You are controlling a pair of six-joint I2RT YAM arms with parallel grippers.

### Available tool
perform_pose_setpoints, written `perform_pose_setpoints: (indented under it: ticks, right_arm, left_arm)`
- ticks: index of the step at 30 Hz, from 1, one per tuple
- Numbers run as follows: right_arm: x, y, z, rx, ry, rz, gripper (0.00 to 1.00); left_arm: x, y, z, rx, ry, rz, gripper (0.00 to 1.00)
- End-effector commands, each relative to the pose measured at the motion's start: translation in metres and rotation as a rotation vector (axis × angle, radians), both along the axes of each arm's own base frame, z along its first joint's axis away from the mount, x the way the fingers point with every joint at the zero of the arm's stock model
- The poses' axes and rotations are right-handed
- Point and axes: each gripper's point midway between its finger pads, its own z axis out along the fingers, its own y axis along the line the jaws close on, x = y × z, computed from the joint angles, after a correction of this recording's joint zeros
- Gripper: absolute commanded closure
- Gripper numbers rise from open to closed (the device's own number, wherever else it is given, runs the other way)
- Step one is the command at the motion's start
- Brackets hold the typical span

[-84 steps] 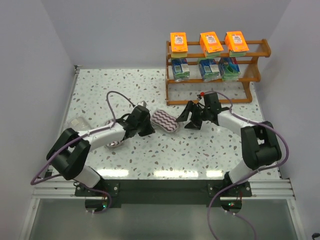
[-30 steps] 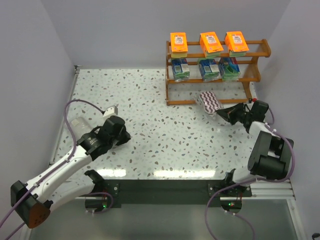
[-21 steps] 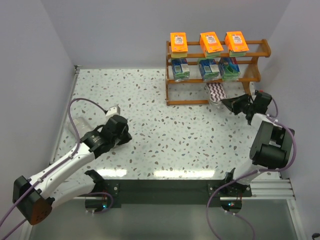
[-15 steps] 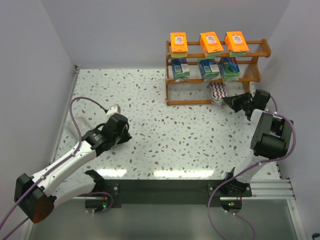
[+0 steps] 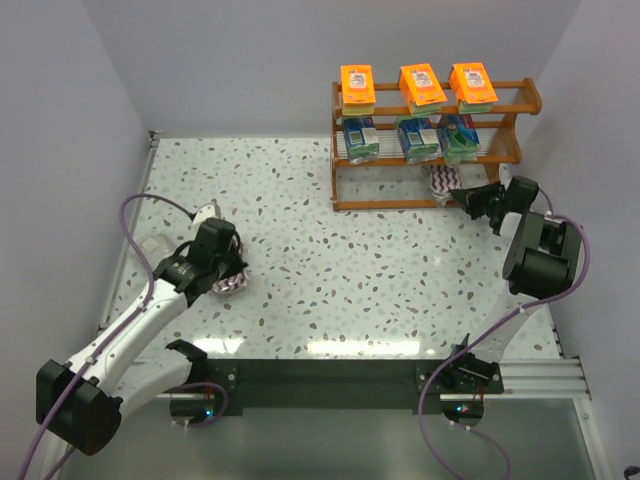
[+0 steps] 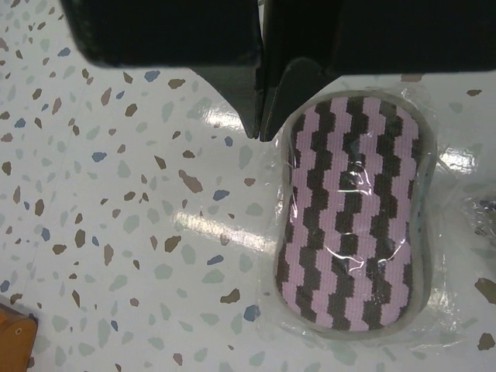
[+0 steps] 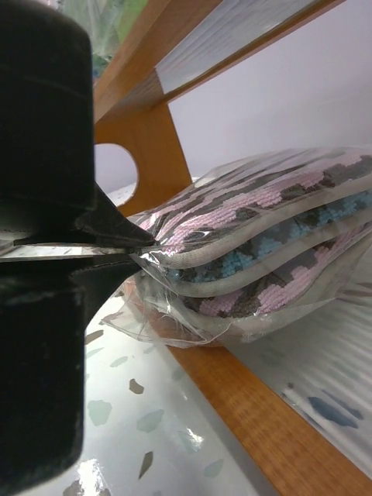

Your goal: Place and organize the cleaning sponges onto the shelf

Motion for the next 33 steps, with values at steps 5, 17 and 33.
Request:
perform_pose_setpoints:
  ticks: [5, 17, 33]
  right_arm:
    - [0.025, -0.024, 0.020, -0.055, -0.068, -0.041, 0.91]
    - [-0.019, -0.005, 0.044, -0.091, -0.035, 0.032, 0.17]
    - [-0.146, 0.116, 0.064, -0.179, 0.004, 0.303, 0.13]
  left_arm:
    - [0.011, 0.016, 0.003, 0.061, -0.041, 0.009, 1.00]
    - [0.013, 0.047, 0.001, 0.120, -0.019, 0.100, 1.00]
    - [0.024, 0.103, -0.039, 0.189, 0.076, 0.211, 1.00]
